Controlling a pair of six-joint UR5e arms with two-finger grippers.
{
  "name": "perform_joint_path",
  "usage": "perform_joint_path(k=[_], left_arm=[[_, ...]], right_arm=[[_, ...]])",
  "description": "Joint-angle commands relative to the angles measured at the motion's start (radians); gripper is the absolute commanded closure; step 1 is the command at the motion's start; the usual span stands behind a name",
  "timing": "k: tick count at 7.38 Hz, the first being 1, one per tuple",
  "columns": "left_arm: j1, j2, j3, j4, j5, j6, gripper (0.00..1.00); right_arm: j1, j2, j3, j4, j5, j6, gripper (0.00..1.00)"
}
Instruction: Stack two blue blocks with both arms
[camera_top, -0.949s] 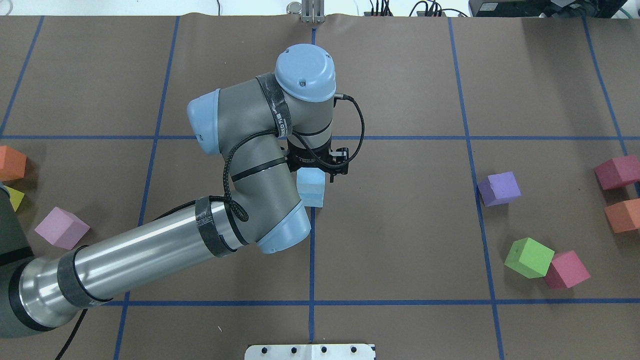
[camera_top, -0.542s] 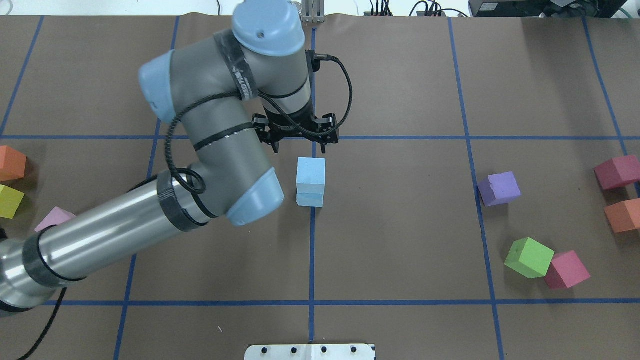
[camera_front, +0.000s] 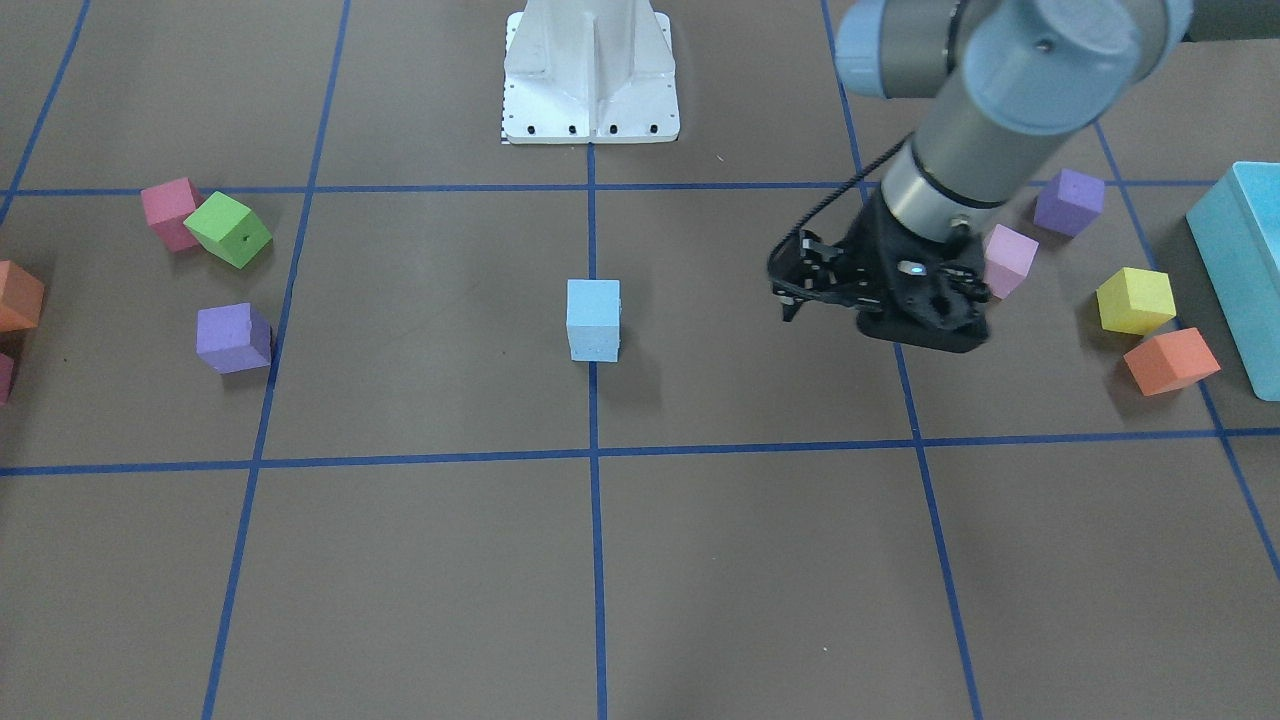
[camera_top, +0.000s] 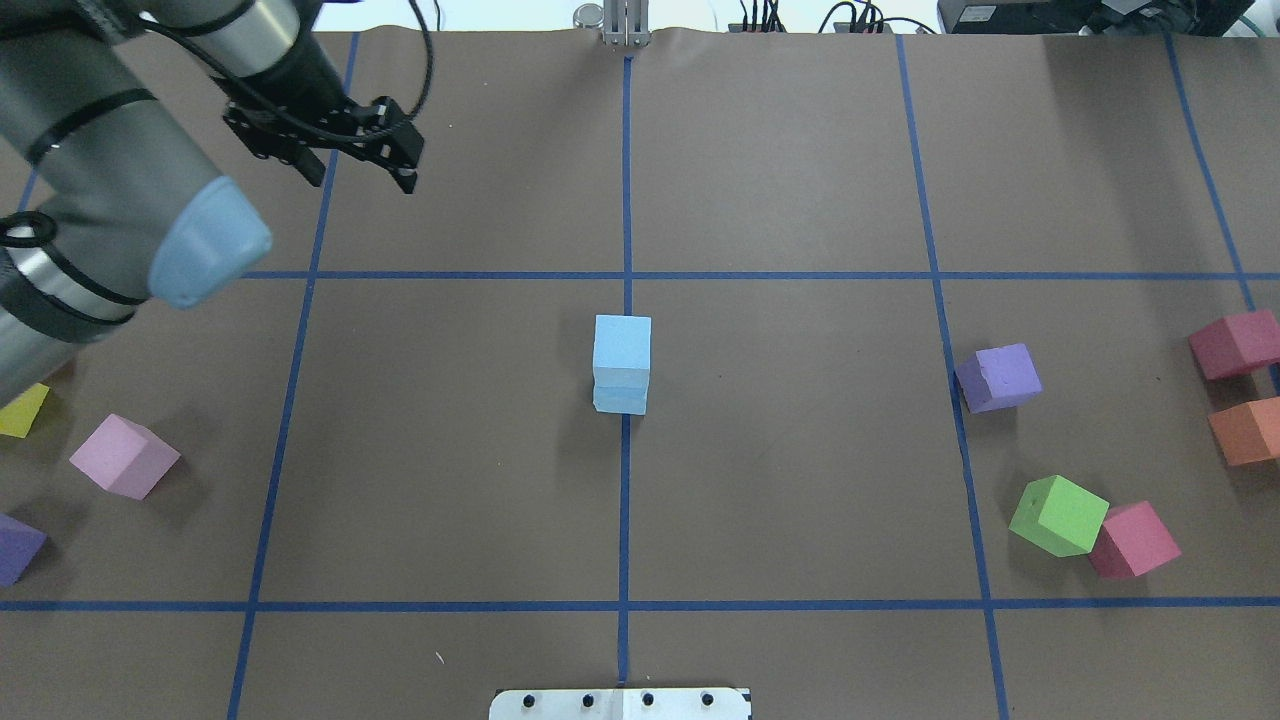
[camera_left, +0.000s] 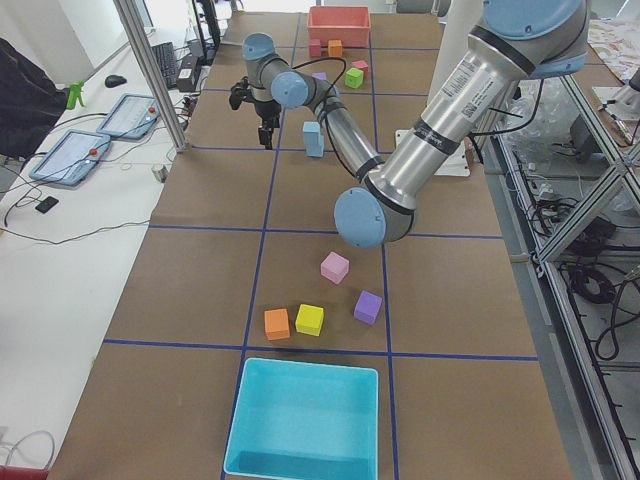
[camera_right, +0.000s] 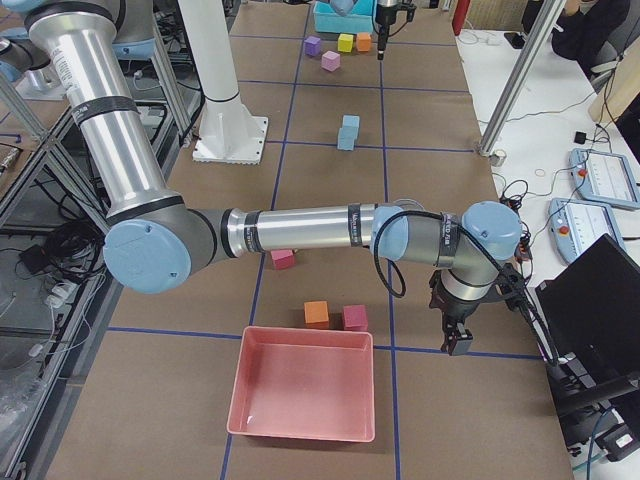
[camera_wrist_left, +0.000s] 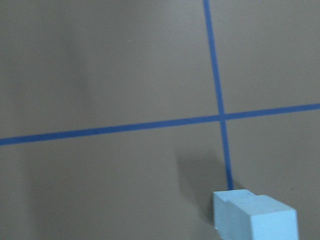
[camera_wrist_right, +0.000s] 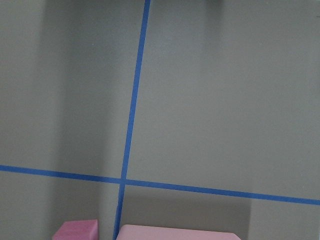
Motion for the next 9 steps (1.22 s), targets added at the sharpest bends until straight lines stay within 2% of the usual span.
perform_joint_path(k=[1, 3, 4, 5, 7, 9], left_arm=[[-0.197, 0.172, -0.012, 0.002, -0.046, 0.316, 0.02], [-0.346, 0.255, 0.05, -0.001, -0.077, 0.534, 0.02], [-0.427, 0.27, 0.128, -0.003, -0.136, 0.666, 0.02], [-0.483, 0.272, 0.196, -0.003, -0.145, 0.775, 0.02], [-0.492, 0.318, 0.221, -0.019, -0.131, 0.848, 0.02], [-0.549, 0.33, 0.25, -0.033, -0.131, 0.862, 0.02]], right_arm=[[-0.028, 0.011, 0.005, 0.002, 0.027, 0.064, 0.0], [-0.059, 0.012, 0.012, 0.002, 0.041, 0.079, 0.0], [-0.071, 0.012, 0.027, 0.002, 0.041, 0.079, 0.0], [-0.075, 0.011, 0.053, 0.002, 0.041, 0.081, 0.0], [-0.075, 0.011, 0.064, 0.0, 0.041, 0.078, 0.0], [-0.084, 0.011, 0.082, 0.003, 0.042, 0.078, 0.0]])
